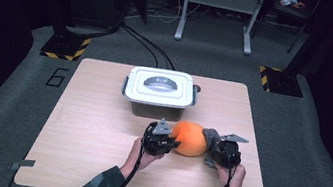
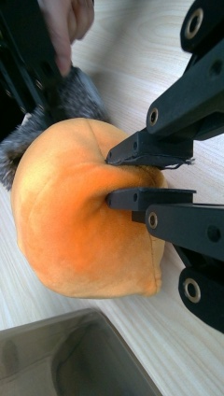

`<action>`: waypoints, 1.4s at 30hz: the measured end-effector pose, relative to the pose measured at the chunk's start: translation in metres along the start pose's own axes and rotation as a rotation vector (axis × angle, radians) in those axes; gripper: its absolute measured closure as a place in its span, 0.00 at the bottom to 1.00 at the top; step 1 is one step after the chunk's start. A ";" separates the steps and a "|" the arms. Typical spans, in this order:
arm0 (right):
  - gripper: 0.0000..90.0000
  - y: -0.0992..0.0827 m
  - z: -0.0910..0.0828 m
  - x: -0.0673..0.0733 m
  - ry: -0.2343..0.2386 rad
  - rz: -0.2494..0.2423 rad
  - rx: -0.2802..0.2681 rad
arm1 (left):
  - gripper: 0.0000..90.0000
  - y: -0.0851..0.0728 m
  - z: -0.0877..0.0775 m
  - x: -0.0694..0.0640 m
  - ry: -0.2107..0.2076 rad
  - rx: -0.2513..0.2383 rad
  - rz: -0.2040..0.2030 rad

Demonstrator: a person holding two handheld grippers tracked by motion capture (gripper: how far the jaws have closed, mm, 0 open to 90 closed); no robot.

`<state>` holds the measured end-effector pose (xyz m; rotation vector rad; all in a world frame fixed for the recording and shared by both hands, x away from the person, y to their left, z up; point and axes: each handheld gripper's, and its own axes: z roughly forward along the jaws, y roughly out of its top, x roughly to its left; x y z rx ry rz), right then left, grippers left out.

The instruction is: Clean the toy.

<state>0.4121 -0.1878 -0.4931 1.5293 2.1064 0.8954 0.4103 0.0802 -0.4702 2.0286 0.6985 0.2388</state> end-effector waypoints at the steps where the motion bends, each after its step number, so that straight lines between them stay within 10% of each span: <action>1: 0.81 -0.001 0.002 -0.002 0.004 0.004 0.006 | 0.89 0.000 0.000 0.000 0.001 -0.001 0.001; 9: 0.81 0.015 -0.036 0.003 -0.027 -0.029 -0.100 | 0.89 0.000 -0.001 0.002 0.005 -0.003 0.003; 12: 0.81 0.025 -0.051 0.019 0.028 -0.070 -0.161 | 0.88 0.000 -0.001 0.002 0.002 -0.001 0.005; 17: 0.81 0.033 -0.036 0.041 0.049 -0.141 -0.086 | 0.84 0.000 -0.002 0.004 0.005 0.005 -0.001; 32: 0.81 0.036 -0.032 0.035 0.053 -0.128 -0.086 | 0.52 -0.006 0.002 -0.006 0.117 0.033 0.112; 42: 0.81 0.034 -0.037 0.032 0.058 -0.106 -0.114 | 0.85 -0.004 0.008 -0.008 0.114 0.029 0.094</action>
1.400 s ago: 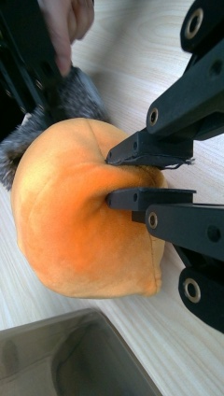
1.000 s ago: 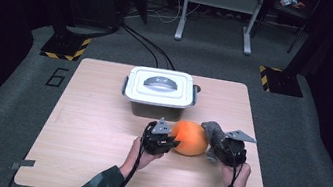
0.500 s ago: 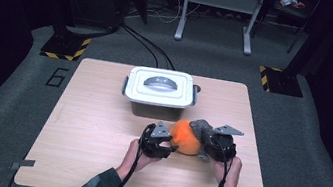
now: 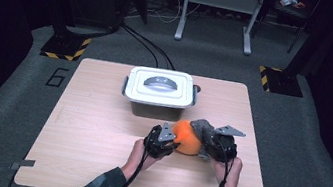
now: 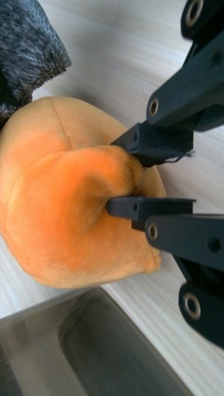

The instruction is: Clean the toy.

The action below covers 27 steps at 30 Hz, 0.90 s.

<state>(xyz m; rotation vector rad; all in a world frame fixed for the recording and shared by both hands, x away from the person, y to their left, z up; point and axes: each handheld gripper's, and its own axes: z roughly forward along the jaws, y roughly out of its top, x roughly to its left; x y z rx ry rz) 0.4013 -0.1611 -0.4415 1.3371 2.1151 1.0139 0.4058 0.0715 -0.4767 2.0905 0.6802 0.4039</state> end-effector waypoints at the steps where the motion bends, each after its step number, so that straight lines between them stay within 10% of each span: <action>1: 0.81 0.000 -0.002 0.000 0.001 -0.002 -0.007 | 0.85 0.001 -0.001 0.001 -0.013 -0.002 -0.018; 8: 0.81 0.008 -0.018 0.012 0.012 -0.034 -0.034 | 0.87 0.013 -0.013 0.004 -0.055 -0.044 -0.110; 27: 0.81 0.024 -0.005 0.047 -0.036 -0.147 -0.021 | 0.86 0.014 -0.008 0.004 -0.068 -0.039 -0.120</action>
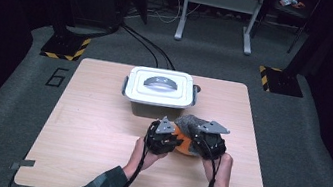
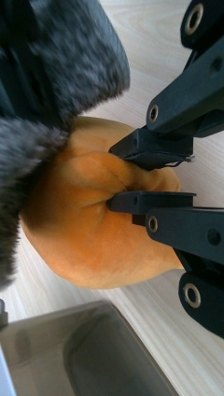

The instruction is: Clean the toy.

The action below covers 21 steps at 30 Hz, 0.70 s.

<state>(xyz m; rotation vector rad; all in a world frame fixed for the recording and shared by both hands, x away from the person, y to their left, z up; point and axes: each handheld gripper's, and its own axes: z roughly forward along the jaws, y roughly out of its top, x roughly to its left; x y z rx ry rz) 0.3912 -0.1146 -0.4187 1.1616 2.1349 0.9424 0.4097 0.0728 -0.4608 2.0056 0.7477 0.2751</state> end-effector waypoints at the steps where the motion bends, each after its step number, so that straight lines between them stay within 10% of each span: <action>1: 0.81 -0.001 0.001 -0.001 0.002 -0.006 0.000 | 0.86 0.000 0.000 0.000 0.001 0.002 -0.002; 21: 0.80 -0.034 0.008 -0.040 -0.028 0.125 0.066 | 0.86 -0.003 0.001 0.005 0.005 0.000 -0.016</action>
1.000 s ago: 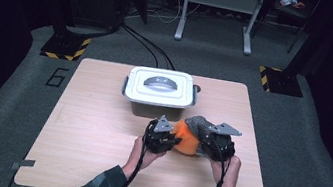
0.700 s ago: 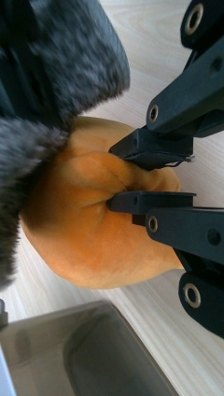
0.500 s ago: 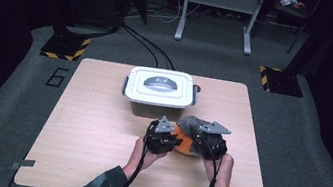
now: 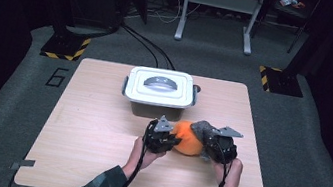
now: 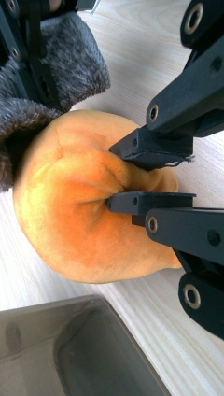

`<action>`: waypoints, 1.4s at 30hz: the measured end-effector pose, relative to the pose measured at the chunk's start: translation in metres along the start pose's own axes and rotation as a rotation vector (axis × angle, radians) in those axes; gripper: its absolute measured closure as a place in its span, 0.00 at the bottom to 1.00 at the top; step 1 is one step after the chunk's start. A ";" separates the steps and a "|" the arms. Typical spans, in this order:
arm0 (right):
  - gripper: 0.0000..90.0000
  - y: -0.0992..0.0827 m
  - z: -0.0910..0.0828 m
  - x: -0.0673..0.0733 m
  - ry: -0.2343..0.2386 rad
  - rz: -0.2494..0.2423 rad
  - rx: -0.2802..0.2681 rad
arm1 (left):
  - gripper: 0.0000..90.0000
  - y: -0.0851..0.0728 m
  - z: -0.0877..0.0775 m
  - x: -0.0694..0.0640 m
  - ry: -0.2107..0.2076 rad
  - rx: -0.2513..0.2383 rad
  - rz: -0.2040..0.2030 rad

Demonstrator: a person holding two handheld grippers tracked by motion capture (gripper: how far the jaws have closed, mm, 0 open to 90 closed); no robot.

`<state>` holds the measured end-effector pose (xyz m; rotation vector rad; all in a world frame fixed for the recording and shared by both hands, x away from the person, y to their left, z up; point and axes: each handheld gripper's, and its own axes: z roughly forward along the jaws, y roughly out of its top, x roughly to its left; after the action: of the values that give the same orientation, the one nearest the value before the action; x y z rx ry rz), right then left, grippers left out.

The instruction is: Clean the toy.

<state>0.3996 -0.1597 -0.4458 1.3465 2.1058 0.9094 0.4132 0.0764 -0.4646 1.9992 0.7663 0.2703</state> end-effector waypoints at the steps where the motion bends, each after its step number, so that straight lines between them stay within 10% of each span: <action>1: 0.80 -0.002 0.002 -0.003 -0.003 0.007 0.008 | 0.86 0.000 0.000 0.000 -0.001 0.001 0.001; 15: 0.80 -0.028 0.031 -0.030 -0.009 0.121 0.123 | 0.86 -0.001 0.000 0.003 0.003 -0.002 -0.004; 21: 0.80 -0.009 0.000 -0.022 -0.020 0.072 0.022 | 0.86 -0.001 0.000 0.002 -0.005 -0.002 0.006; 29: 0.80 0.029 -0.013 0.037 0.018 -0.108 -0.040 | 0.86 -0.001 -0.001 0.002 -0.014 0.004 0.013; 42: 0.80 0.010 -0.001 0.008 -0.007 -0.031 0.011 | 0.86 -0.003 -0.001 0.008 -0.022 0.003 -0.012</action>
<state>0.4019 -0.1499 -0.4383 1.3167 2.1236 0.8812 0.4174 0.0832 -0.4678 1.9965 0.7656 0.2402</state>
